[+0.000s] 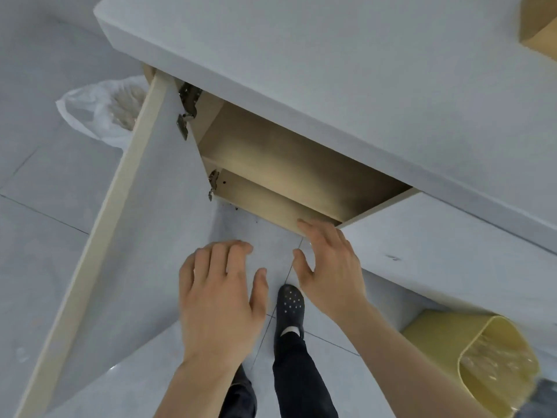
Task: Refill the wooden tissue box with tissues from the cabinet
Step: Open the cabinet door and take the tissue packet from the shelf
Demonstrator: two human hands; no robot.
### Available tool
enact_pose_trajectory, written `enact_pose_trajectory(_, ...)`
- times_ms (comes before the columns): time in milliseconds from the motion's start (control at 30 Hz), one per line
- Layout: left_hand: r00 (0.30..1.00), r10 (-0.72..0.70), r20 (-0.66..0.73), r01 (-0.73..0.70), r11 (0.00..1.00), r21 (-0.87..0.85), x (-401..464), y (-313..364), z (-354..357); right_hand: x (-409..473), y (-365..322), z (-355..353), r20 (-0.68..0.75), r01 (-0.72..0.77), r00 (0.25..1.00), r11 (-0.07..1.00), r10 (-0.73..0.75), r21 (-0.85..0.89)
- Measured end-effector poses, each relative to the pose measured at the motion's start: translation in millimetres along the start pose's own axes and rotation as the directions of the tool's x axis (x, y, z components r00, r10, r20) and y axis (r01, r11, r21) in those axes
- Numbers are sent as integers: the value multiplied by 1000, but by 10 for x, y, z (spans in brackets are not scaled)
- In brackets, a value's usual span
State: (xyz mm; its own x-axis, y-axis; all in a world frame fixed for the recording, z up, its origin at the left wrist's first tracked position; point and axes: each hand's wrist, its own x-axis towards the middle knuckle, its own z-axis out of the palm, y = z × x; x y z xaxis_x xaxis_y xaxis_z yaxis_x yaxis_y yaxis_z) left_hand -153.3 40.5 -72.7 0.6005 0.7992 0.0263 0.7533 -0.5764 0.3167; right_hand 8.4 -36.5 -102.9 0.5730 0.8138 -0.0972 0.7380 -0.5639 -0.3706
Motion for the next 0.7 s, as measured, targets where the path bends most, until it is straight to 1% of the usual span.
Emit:
enact_pose_trajectory(167, 1000, 9, -12, -10, 993, -114, 660, -38, 791, 541, 361, 387, -91, -44, 995, 999, 44, 5)
enact_pose_trajectory(300, 999, 30, -22, -32, 989, -145, 1230, -145, 1412, 1065, 603, 687, -149, -69, 986, 997, 72, 19)
enact_pose_trajectory(433, 997, 48, -57, -58, 980, -189, 1800, -169, 1863, 1580, 827, 956, -239, -91, 967, 996, 92, 12)
enact_pose_trajectory(567, 989, 92, -117, -112, 979, -172, 2296, -166, 2205, 2009, 1036, 1193, -332, -131, 931, 988, 152, 85)
enact_pose_trajectory(633, 982, 107, -154, -133, 977, -170, 2501, -145, 2332, 2202, 1102, 1287, -391, -135, 902, 980, 182, 143)
enact_pose_trajectory(700, 976, 104, -192, -138, 975, -175, 2685, -117, 2437, 2399, 1148, 1347, -442, -152, 872, 975, 208, 160)
